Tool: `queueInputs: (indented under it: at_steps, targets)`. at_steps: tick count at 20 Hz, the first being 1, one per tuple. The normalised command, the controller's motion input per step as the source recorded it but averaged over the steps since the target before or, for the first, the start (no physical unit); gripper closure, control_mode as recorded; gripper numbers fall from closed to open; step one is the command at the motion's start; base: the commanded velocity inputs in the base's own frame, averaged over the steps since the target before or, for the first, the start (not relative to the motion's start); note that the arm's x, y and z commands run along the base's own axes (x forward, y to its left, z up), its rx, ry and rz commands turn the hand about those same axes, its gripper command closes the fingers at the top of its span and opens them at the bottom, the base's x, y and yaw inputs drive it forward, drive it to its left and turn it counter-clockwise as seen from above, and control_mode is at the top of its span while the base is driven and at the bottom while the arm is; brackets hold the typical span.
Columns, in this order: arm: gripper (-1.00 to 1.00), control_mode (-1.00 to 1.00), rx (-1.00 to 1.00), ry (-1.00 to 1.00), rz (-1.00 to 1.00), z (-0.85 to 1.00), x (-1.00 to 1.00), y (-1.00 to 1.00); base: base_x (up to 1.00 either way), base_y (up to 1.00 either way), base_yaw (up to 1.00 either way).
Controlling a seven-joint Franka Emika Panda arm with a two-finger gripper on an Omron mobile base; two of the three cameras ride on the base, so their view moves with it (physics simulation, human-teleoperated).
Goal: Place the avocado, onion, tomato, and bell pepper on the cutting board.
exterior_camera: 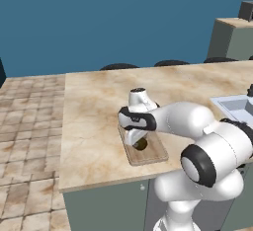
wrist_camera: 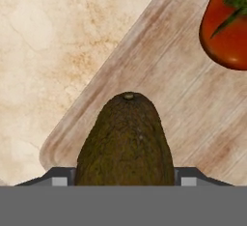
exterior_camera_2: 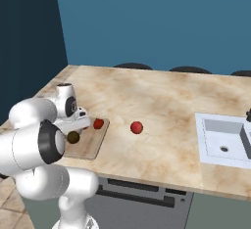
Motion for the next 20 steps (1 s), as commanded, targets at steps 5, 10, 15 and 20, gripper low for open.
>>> queueInputs:
  at_steps: [5, 10, 15, 20]
  targets:
    - [-1.00, -1.00, 0.00, -0.09, 0.00, 0.00, 0.00, 0.00, 0.00, 0.00, 0.00]
    - [-1.00, -1.00, 0.00, -0.08, 0.00, 0.07, 0.00, 0.00, 0.00, 0.00, 0.00]
    - [-1.00, -1.00, 0.00, -0.03, 0.00, 0.34, 0.00, 0.00, 0.00, 0.00, 0.00]
    - [-1.00, -1.00, -0.01, 0.00, 0.00, 0.53, 0.00, -0.01, 0.00, 0.00, 0.00]
